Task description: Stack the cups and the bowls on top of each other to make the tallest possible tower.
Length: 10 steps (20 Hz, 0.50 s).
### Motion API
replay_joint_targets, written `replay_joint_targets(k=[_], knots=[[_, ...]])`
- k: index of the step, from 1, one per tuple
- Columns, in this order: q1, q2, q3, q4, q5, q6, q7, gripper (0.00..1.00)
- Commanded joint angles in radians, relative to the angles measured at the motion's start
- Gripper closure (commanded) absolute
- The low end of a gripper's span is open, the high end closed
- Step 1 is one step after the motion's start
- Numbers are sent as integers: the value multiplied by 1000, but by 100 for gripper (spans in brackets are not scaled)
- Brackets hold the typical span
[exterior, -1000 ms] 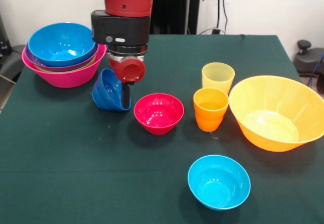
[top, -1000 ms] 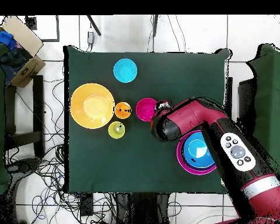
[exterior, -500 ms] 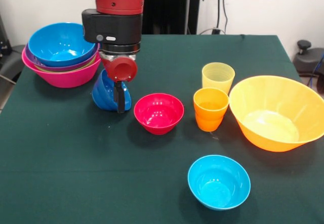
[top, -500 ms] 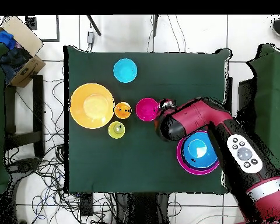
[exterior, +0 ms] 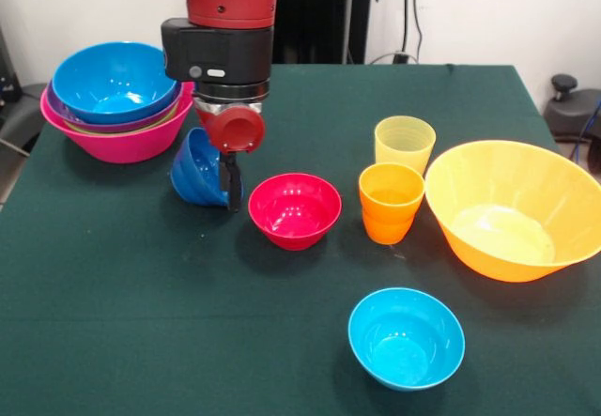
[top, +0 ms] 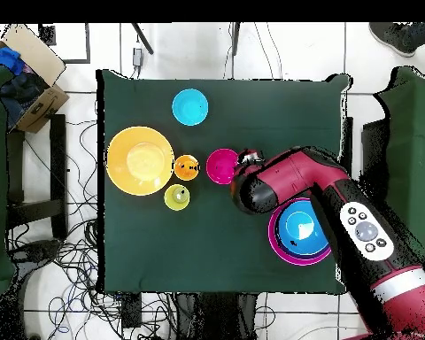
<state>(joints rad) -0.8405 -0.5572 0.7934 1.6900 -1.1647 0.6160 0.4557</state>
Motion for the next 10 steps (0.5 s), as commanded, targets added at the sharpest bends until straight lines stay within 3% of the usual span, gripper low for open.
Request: replay_joint_targets(k=[1,6,10], knots=[[31,26,7,-58,-98,-38,-275,0],[-16,45,44,-75,-66,-23,-377,0],[-24,62,52,-89,-80,-33,-388,0]])
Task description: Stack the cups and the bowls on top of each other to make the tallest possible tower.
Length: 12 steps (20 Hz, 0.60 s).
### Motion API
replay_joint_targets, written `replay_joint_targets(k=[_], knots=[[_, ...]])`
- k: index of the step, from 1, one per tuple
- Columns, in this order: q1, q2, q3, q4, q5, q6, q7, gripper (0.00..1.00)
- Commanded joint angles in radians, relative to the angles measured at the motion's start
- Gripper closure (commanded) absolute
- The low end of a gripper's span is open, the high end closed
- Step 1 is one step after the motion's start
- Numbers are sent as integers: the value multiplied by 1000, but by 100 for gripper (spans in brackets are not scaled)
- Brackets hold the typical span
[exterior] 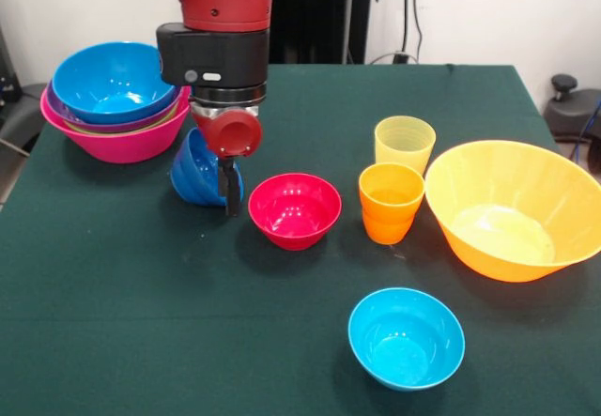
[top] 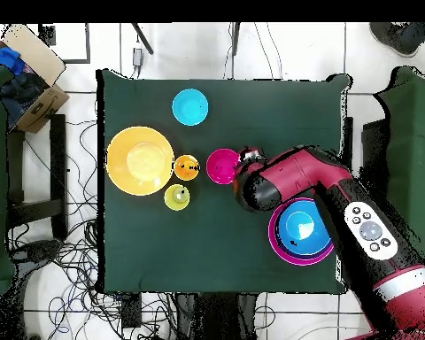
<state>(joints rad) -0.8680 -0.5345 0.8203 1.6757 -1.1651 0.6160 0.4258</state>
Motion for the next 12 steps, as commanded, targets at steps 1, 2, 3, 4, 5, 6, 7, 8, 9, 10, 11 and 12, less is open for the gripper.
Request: replay_joint_targets(k=[1,2,3,4,5,6,7,8,9,10,11,12], knots=[[4,40,25,-76,-82,-36,-359,0],[5,42,26,-78,-85,-39,-360,0],[4,41,27,-77,-85,-41,-364,0],[1,42,31,-82,-79,-38,-379,0],[-2,44,36,-88,-72,-34,-395,0],[-7,47,43,-95,-63,-28,-416,0],[-12,49,50,-103,-53,-23,-435,0],[-16,53,55,-112,-46,-17,-457,0],[-19,58,59,-122,-43,-15,-472,0],[-19,61,58,-130,-45,-16,-477,0],[-7,59,44,-148,-60,-16,-462,0],[16,46,14,-159,-85,-14,-409,0]])
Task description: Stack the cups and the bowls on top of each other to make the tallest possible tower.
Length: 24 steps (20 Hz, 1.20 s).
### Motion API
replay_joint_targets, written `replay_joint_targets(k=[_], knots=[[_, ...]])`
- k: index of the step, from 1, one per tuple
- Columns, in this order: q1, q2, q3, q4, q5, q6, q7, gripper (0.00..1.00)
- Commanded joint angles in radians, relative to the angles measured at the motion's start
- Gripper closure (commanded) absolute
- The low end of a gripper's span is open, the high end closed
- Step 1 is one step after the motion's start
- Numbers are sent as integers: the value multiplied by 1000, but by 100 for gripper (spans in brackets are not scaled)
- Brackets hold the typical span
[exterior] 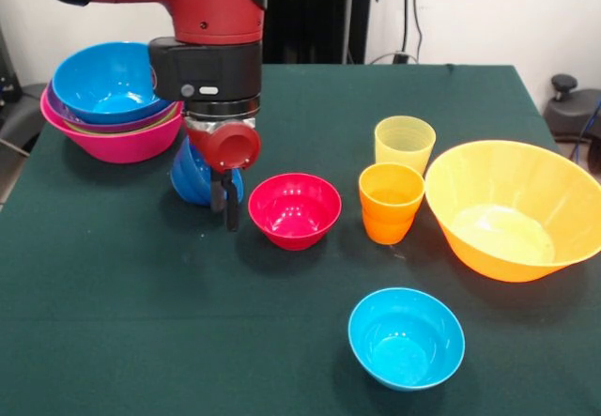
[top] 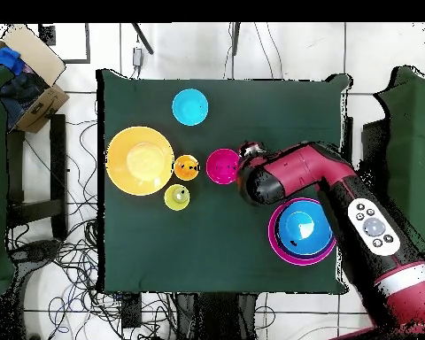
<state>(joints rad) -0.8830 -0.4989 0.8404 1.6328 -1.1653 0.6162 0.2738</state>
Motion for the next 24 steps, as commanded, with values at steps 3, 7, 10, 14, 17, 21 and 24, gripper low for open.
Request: replay_joint_targets(k=[3,7,10,14,17,21,24], knots=[[124,-21,-108,-164,-161,24,-93,0],[199,-43,-177,-199,-176,93,-21,0],[249,-63,-222,-221,-181,134,6,0],[329,-67,-307,-254,-184,225,53,0],[348,-70,-343,-260,-100,316,43,0],[375,-80,-378,-290,-65,410,-9,0],[400,-90,-402,-310,-83,440,-6,0]])
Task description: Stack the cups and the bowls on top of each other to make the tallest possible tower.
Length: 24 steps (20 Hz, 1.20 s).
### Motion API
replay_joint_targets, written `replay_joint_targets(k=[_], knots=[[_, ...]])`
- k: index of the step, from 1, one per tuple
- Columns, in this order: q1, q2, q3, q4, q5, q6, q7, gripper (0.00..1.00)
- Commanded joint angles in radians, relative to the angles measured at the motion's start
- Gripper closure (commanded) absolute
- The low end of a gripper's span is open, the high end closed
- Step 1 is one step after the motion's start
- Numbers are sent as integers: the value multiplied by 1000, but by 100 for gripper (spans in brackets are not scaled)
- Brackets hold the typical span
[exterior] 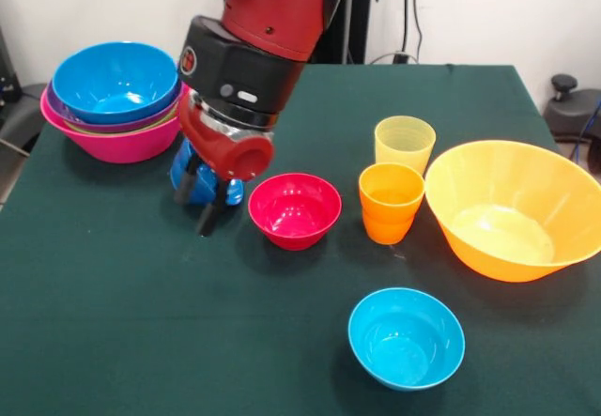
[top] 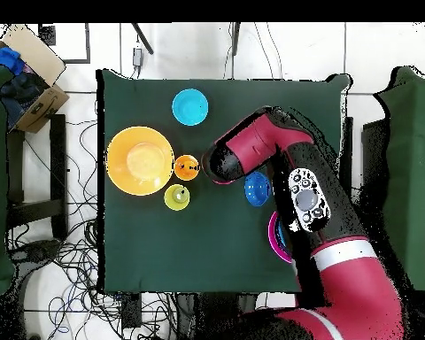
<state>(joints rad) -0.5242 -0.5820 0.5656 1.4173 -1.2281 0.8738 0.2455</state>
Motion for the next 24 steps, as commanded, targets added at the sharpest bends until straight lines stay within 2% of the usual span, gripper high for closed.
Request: replay_joint_targets(k=[1,5,7,9,12,15,21,24], knots=[[44,-3,-132,-106,-27,188,22,0],[93,19,-170,-123,-93,178,87,0],[112,40,-192,-130,-102,179,126,0],[115,51,-207,-126,-75,187,140,0],[57,44,-186,-88,120,242,123,0],[7,16,-179,-25,275,298,116,0],[-65,-28,-168,14,509,414,91,0],[-125,-48,-138,45,625,422,80,0]])
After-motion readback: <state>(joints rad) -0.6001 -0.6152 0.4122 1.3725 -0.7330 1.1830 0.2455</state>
